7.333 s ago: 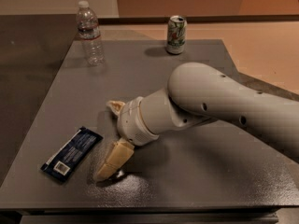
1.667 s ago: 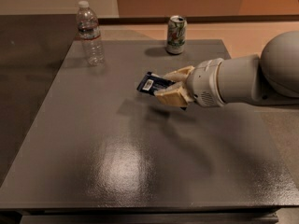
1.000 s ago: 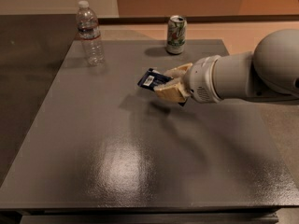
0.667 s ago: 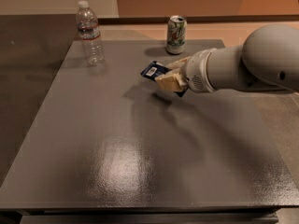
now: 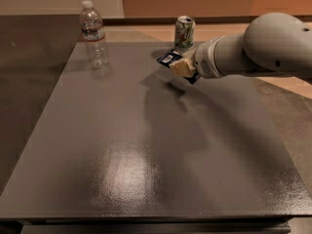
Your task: Move rxbar blueberry near 7up can
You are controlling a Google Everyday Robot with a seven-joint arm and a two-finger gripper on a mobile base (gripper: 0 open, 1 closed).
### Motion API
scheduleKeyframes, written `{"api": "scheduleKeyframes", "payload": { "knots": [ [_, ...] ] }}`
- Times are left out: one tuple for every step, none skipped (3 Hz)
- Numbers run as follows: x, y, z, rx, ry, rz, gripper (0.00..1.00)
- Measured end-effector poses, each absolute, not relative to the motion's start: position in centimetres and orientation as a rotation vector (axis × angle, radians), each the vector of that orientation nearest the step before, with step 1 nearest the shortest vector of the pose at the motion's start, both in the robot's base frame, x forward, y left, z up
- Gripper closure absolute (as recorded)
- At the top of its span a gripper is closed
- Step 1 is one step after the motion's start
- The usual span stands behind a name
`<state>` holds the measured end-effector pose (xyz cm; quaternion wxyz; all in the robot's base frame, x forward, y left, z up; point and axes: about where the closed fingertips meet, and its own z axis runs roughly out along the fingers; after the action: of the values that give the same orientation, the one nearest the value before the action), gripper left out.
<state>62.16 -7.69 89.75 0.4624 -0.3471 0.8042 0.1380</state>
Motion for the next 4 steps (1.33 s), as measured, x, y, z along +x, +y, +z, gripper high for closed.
{"api": "scheduleKeyframes", "payload": {
  "knots": [
    [64.2, -9.3, 89.4, -0.822, 2.012, 0.298, 1.00],
    [65.8, -10.8, 88.9, -0.788, 2.041, 0.279, 1.00],
    [66.9, -11.6, 88.3, -0.770, 2.049, 0.290, 1.00],
    [67.8, -12.0, 87.5, -0.770, 2.047, 0.318, 0.82]
  ]
}}
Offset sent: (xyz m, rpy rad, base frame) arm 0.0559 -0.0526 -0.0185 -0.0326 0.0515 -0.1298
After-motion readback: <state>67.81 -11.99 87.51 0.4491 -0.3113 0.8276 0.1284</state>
